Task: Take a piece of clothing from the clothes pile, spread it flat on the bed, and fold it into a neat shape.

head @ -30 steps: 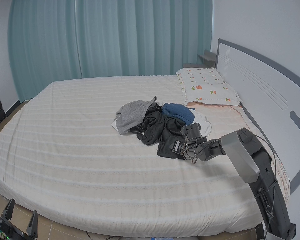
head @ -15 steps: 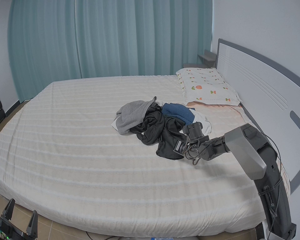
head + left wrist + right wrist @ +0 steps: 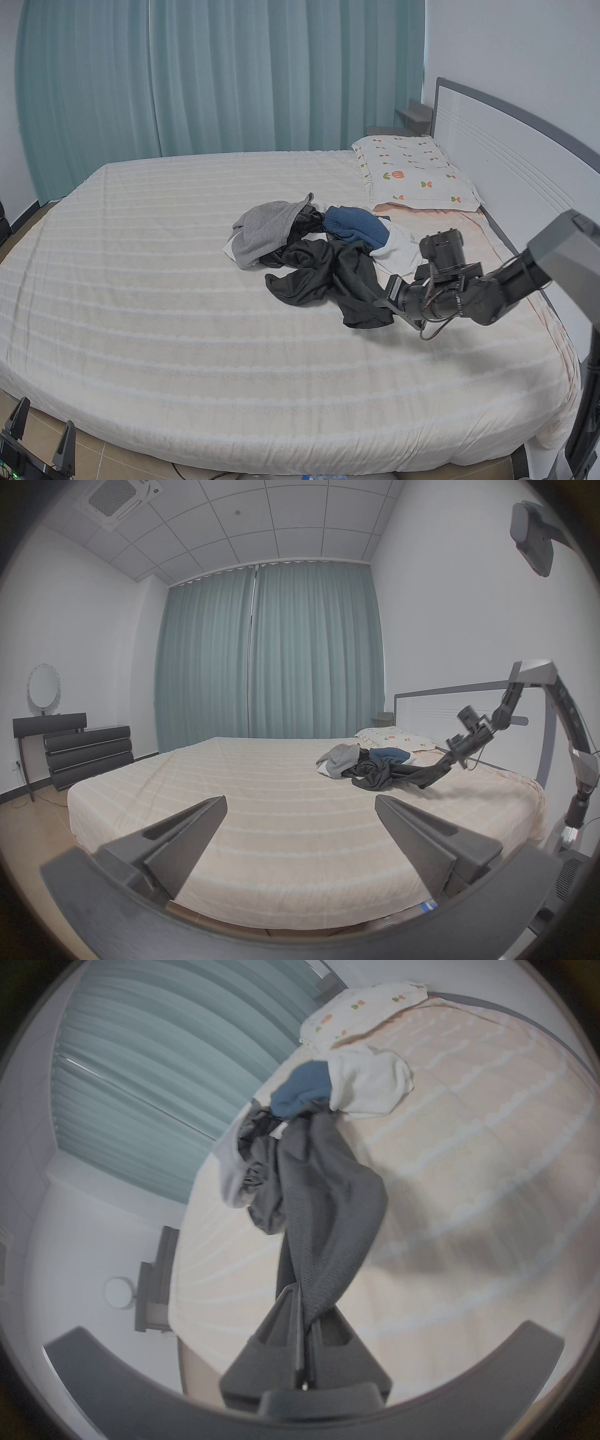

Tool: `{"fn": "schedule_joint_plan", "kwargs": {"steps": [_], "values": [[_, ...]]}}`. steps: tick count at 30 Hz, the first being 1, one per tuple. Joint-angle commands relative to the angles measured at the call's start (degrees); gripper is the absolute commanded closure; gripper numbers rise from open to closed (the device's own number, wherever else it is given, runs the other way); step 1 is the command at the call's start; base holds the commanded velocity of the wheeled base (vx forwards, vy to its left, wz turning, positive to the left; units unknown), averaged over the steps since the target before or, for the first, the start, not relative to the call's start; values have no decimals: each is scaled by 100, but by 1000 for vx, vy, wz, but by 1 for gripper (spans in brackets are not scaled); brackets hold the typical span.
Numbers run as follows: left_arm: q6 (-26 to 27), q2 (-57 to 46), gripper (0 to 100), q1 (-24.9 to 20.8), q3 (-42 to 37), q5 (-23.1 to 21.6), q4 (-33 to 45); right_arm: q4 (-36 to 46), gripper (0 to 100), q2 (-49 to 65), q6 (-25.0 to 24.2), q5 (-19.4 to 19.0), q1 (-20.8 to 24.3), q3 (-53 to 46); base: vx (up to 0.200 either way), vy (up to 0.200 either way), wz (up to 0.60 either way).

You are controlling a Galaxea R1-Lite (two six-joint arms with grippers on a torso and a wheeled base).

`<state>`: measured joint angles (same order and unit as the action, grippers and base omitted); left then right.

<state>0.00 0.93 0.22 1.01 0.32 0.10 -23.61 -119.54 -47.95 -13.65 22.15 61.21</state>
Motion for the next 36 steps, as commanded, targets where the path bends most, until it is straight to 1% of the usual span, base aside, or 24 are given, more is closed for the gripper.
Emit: {"fn": "schedule_joint_plan", "kwargs": {"steps": [1, 4, 8, 17, 21, 26, 27, 28, 29, 30, 32, 35, 36], "values": [[0, -75, 0, 4, -92, 3, -1, -609, 100, 2559, -180, -507, -18, -1419, 0, 0, 0], [0, -75, 0, 4, -92, 3, -1, -601, 100, 3209, -180, -533, -9, -1515, 0, 0, 0], [0, -75, 0, 4, -92, 3, -1, -592, 100, 3710, -180, -559, 26, -1313, 0, 0, 0], [9, -75, 0, 4, -92, -5, -1, -601, 100, 4141, -189, -700, 53, -935, 0, 0, 0], [26, -75, 0, 4, -92, -32, -19, -601, 100, 4387, -189, -762, 369, -1137, 0, 0, 0], [44, -31, 0, -4, -84, -40, -19, -601, 100, 4457, -189, -770, 378, -1261, 0, 0, 0], [44, -75, 0, -4, -75, -164, -54, -609, 100, 4422, -189, -770, 369, -1304, 0, 0, 0], [-35, 4, 0, -13, 101, -366, -142, -609, 100, 4396, -189, -770, 369, -1313, 0, 0, 0], [-158, 127, 0, -13, 532, -498, -300, -601, 100, 4387, -189, -770, 369, -1322, 0, 0, 0], [-606, 690, 0, -13, 1279, -621, -458, -601, 100, 4360, -189, -770, 378, -1340, 0, 0, 0], [-993, 1393, 0, 4, 1771, -779, -511, -609, 100, 4334, -189, -779, 387, -1331, 0, 0, 0], [-694, 1964, 0, -40, 1868, -1324, -458, -636, 100, 4220, -189, -770, 387, -1340, 0, 0, 0], [-633, 2359, 0, -48, 1824, -1649, -423, -645, 100, 4185, -189, -770, 360, -1348, 0, 0, 0]]}}
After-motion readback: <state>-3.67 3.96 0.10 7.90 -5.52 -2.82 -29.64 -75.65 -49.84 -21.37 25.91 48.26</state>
